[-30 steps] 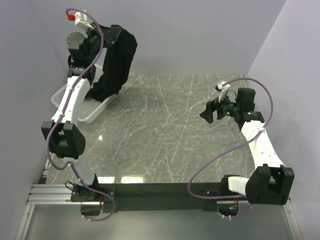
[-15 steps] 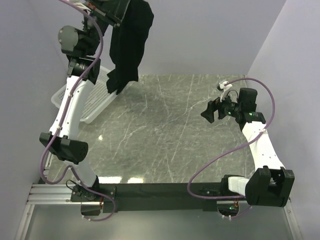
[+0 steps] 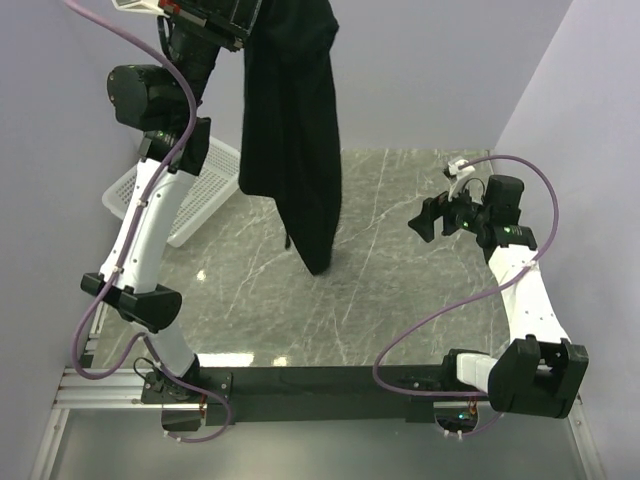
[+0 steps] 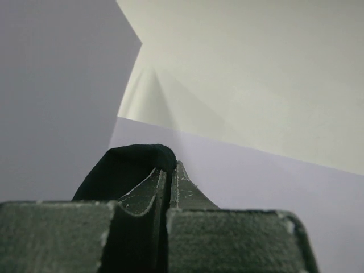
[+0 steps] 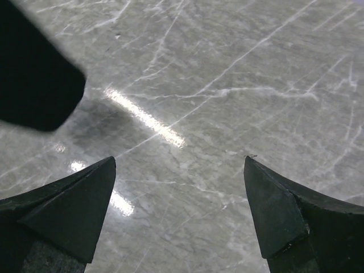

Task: Fold and stack the t-shirts

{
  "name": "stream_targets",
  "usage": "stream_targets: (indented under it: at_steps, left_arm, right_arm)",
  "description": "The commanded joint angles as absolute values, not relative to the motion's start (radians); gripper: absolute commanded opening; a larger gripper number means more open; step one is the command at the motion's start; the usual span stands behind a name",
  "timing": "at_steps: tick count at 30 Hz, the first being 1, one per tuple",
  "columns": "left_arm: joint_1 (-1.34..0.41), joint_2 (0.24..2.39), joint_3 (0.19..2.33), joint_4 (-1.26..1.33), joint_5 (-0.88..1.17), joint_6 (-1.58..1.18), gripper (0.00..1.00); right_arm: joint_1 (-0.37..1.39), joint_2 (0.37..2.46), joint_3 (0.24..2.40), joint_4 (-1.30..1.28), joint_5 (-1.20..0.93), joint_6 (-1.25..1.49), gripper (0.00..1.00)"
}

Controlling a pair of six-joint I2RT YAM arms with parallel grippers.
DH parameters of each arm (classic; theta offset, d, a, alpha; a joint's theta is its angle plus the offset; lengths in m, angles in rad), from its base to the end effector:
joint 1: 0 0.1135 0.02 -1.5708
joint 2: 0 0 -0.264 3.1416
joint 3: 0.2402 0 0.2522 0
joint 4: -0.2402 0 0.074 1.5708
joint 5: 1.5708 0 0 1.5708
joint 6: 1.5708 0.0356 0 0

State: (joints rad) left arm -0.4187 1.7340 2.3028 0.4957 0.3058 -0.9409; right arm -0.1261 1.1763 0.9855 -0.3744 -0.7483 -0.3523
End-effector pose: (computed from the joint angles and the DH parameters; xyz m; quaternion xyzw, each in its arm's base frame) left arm 0.2600 -0.1274 0.6509 0.0786 0.2772 -0.6312 0.7201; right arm 0.2560 -0.0080 0.3161 -0.2670 0.7905 0.2049 0.5116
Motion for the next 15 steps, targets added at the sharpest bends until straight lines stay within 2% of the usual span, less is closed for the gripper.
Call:
stream_targets:
  at_steps: [1, 8, 11, 15]
  left_arm:
    - [-0.455, 1.755, 2.352, 0.598, 0.268, -1.043, 0.01]
    - [-0.554, 1.809, 2.293, 0.635, 0.282, -1.141, 0.01]
    - [-0.564, 1.778, 2.151, 0.676, 0.316, -1.204, 0.01]
    - [-0.561, 1.634, 1.73, 0.597, 0.267, -1.152, 0.01]
  right_arm:
    - [-0.155, 1.134, 1.026, -0.325, -0.729, -0.336, 0.99]
    - [-0.201, 1.118, 1.035, -0.314, -0.646, -0.341, 0.98]
    - [-0.202, 1.114, 1.026, -0.314, -0.65, -0.334, 0.98]
    - [-0.204, 1.111, 1.006, -0.321, -0.664, -0.337, 0.98]
